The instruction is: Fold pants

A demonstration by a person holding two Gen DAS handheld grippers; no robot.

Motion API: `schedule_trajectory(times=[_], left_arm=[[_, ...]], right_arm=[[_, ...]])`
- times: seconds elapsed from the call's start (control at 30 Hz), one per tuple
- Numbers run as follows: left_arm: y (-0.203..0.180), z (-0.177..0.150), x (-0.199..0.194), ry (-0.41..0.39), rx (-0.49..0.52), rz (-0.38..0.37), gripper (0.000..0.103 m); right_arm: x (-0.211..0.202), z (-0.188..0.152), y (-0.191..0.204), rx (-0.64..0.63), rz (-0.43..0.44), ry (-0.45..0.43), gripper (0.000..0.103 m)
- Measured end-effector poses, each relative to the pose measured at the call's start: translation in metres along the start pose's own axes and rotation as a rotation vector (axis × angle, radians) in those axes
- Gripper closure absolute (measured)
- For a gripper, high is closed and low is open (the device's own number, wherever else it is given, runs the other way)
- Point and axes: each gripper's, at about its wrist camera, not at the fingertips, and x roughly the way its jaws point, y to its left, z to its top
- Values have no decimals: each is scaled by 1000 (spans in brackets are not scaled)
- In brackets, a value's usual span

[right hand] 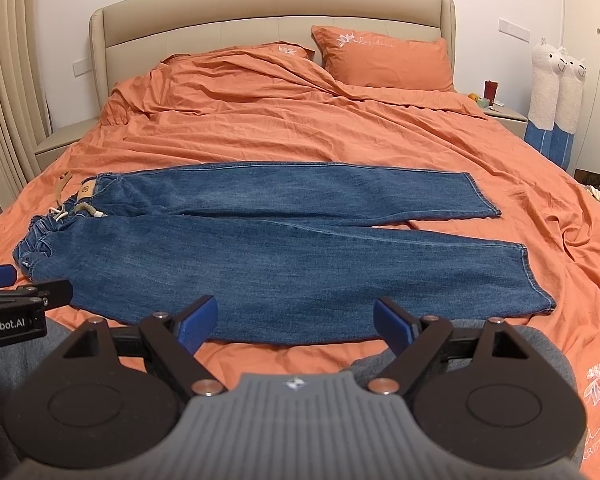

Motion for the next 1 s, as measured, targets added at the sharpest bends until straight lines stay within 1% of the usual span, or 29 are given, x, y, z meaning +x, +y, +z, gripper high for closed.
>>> schedule_trajectory(times=[0.2, 0.7, 0.8, 0.83, 0.9, 1.0], left_arm=[[-2, -8, 2, -3, -8, 5, 16], [1, -8, 4, -4, -9, 5, 16], [4, -7, 5, -3, -8, -6, 16], [6, -6, 7, -3, -7, -7, 17], [14, 0, 12, -1, -8, -9, 24], [32, 10, 23, 0, -16, -8, 27]], right_arm=[[-1, -1, 2, 1, 3, 1, 21], [-1, -2, -1, 3, 8, 4, 21], [3, -1, -2, -4, 24, 0, 21], [6, 0, -3, -9, 35, -4, 21], [11, 2, -4, -21, 58, -23, 21], [24, 6, -8, -55, 87, -67, 21]])
